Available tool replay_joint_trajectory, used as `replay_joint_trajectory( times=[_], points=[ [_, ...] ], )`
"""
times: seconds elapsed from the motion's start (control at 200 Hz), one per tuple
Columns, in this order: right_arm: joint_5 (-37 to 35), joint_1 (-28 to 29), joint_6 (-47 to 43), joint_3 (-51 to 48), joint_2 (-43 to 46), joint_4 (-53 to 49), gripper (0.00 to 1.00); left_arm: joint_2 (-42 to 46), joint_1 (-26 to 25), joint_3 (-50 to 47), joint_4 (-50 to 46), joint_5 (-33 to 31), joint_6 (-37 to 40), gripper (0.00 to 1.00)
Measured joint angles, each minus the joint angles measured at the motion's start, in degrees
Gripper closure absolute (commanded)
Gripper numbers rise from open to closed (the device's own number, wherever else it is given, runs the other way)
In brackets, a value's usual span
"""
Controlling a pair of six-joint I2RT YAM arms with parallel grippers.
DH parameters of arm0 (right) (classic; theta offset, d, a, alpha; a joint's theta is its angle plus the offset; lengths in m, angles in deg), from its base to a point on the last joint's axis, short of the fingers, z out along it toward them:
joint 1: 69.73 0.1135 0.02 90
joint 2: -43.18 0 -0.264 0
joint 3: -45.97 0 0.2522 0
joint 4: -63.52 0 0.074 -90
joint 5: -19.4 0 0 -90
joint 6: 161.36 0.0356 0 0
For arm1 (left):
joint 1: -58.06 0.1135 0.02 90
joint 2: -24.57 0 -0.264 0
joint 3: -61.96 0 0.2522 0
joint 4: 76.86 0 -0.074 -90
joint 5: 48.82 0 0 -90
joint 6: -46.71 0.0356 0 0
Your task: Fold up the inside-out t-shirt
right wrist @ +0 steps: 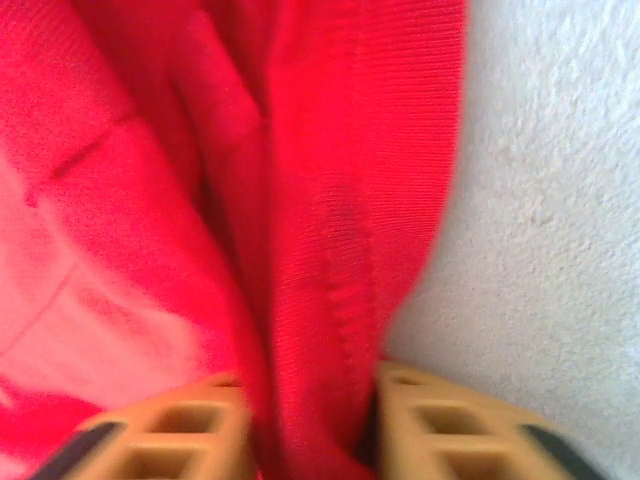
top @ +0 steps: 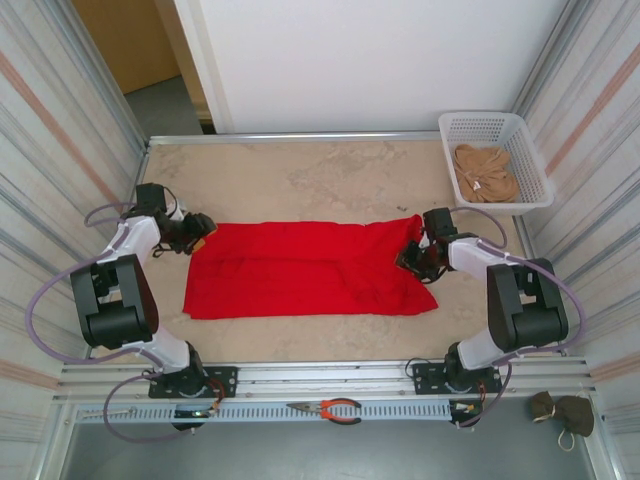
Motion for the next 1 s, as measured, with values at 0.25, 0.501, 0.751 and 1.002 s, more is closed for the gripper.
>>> replay_joint_trajectory(
  times=[0.25,0.501,0.751,1.002],
  points=[
    [0.46,-10.71,0.04,0.09,1.53,-2.16,1.00,-0.70,-0.46,0.00,-0.02,-0.02,0.00,0.50],
    [2.54,-16.09,-2.84,3.98,3.21,-6.34,1.00,-0.20,-6.99,-1.18,1.09,-0.07,-0.92,0.50],
    [3.76,-11.43,-3.13,8.13,3.21,-9.07,1.00,-5.29,-13.55,0.17,2.43,-1.49,-1.73,0.50],
    [2.21,-2.34,-2.78,16.85,3.52,-14.43,1.00,-8.63,-13.31,0.31,2.49,-5.51,-1.51,0.50]
  ],
)
